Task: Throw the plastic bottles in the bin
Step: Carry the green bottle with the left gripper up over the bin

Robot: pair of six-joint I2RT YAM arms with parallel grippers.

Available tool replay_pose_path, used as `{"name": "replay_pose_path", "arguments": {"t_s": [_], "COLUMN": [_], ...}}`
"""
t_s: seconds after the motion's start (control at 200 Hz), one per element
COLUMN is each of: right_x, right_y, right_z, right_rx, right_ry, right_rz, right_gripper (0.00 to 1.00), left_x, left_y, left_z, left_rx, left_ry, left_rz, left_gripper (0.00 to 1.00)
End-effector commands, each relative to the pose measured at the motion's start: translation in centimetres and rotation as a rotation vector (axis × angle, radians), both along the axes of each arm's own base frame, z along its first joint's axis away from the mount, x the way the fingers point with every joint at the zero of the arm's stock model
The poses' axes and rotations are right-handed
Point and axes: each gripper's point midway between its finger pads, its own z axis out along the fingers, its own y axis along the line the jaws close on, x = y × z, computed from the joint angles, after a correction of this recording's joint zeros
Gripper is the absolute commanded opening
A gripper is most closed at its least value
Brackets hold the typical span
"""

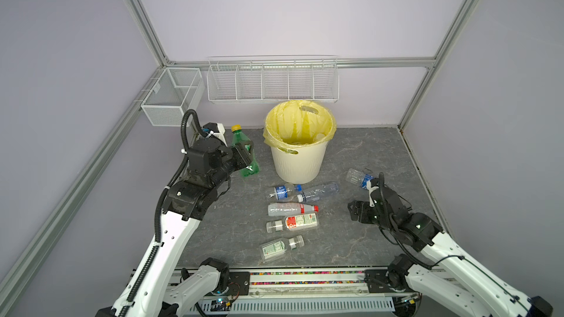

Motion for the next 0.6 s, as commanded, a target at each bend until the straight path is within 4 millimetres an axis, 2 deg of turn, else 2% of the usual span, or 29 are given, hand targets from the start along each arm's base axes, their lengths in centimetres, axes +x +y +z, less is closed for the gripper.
{"name": "replay_pose_path", "arguments": {"t_s": [0.0, 0.105, 0.235, 0.395, 0.595], "right_x": [-0.3, -0.3, -0.2, -0.2, 0.0], "right_y": [-0.8, -1.0, -1.0, -1.1, -0.8], "right_z": [-0.9, -0.8, -0.7, -1.4, -1.6], "right_rx": [-0.02, -0.029, -0.029, -0.029, -0.012], "right_ry": [0.016, 0.013, 0.007, 0.008, 0.01], "right_rz": [-0.031, -0.034, -0.035, -0.043, -0.043], "right_gripper": [0.88, 0.88, 0.88, 0.88, 0.88], "left_x": [0.0, -0.5, -1.6, -3.1, -3.8], "left_y": [0.2, 0.5, 1.1, 2.7, 2.9], "left_z": [1.1, 0.5, -1.8, -4.6, -6.0], "left_rx": [0.011, 0.003, 0.008, 0.045, 0.027], "left_ry": [-0.034, -0.029, 0.012, 0.057, 0.071], "left_rz": [-0.002, 0.011, 0.019, 0.072, 0.076], "left_gripper": [0.54, 0.53, 0.52, 0.52, 0.52]}}
